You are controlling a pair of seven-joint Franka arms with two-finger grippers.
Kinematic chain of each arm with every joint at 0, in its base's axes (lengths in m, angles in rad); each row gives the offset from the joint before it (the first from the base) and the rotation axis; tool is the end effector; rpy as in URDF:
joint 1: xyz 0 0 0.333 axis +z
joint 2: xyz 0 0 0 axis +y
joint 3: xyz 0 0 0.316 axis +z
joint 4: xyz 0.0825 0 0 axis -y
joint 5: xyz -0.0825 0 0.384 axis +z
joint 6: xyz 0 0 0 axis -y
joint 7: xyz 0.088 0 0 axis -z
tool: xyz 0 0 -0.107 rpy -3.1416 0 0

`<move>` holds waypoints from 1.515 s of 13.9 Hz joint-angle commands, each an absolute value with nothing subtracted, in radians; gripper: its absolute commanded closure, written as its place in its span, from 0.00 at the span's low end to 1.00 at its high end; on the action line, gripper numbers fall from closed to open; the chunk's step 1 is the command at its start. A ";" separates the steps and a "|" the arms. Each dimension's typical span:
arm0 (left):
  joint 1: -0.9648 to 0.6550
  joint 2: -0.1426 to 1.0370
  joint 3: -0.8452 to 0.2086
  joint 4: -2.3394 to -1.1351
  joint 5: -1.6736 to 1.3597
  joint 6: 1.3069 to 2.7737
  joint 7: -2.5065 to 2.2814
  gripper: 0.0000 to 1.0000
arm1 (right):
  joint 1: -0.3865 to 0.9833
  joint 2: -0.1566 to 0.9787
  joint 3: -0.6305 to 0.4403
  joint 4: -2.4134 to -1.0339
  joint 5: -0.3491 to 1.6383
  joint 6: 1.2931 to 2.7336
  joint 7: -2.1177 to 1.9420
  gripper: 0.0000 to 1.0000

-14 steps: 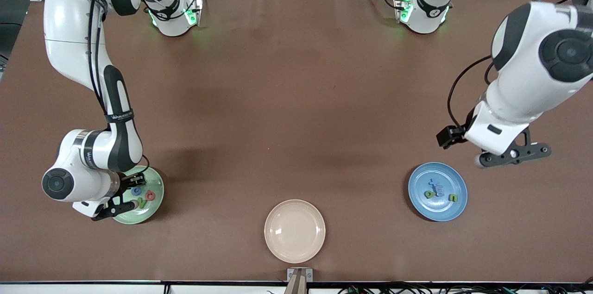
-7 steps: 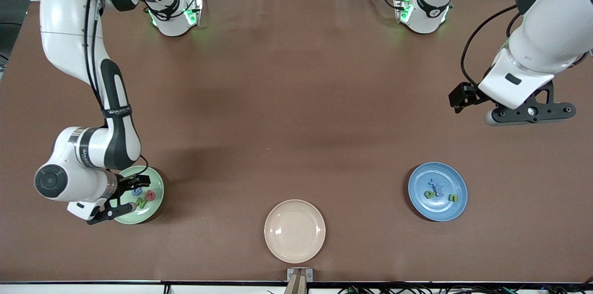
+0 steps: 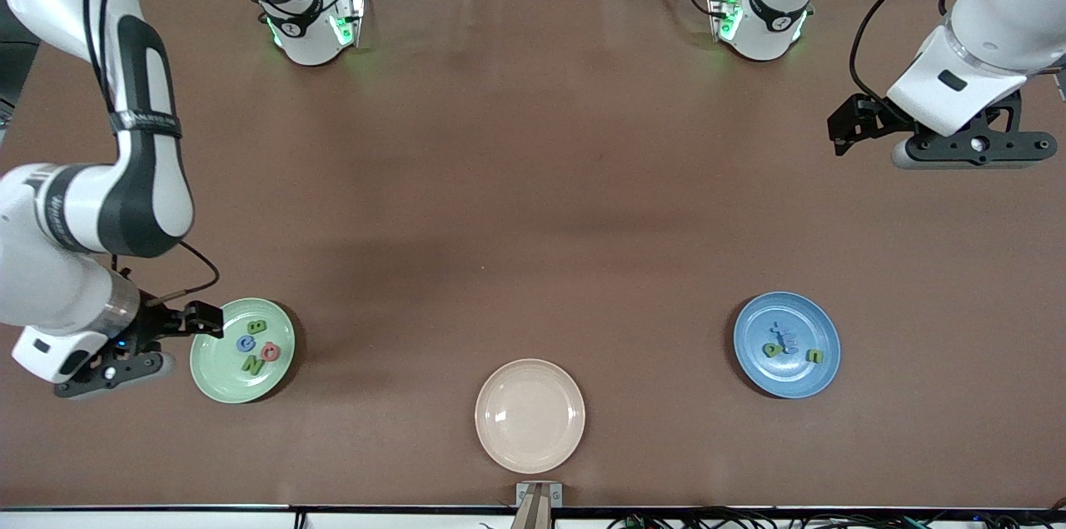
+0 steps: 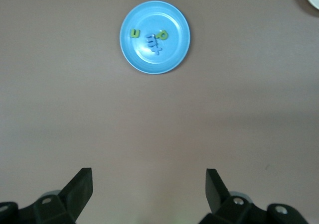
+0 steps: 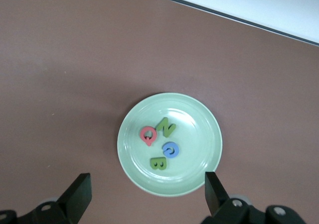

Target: Sort upper and lower case letters into plates

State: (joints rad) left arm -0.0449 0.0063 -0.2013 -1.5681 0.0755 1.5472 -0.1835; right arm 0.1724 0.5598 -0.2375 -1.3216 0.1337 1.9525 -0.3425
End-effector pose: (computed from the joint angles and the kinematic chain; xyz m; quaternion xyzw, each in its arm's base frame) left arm 0.5392 -0.1266 0.6206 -0.9987 0.0309 0.0053 0.0391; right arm 0.7233 -0.0010 0.4256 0.9898 0.1361 0.0425 0.0075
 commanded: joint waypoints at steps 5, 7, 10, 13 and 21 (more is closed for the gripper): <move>-0.089 -0.074 -0.103 -1.628 0.045 1.597 -0.169 0.00 | 0.019 0.304 -0.100 -1.401 0.120 1.735 -0.172 0.00; -0.090 -0.071 -0.078 -1.620 0.049 1.600 -0.169 0.00 | -0.021 0.244 -0.034 -1.416 0.089 1.688 -0.095 0.00; -0.098 -0.039 -0.058 -1.574 0.055 1.594 -0.161 0.00 | -0.064 0.132 0.054 -1.495 0.040 1.680 -0.032 0.00; -0.084 -0.017 -0.058 -1.534 0.052 1.588 -0.163 0.00 | -0.058 0.055 0.055 -1.568 0.038 1.683 -0.031 0.00; -0.091 -0.005 -0.061 -1.496 0.057 1.563 -0.169 0.00 | -0.048 -0.050 0.054 -1.666 0.040 1.695 -0.003 0.00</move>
State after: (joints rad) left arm -0.0834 -0.0154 -0.0644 -1.5360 0.0614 1.5893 -0.1758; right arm -0.0352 0.0178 0.0380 -1.5836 0.0509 1.6686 -0.0251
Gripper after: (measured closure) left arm 0.000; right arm 0.000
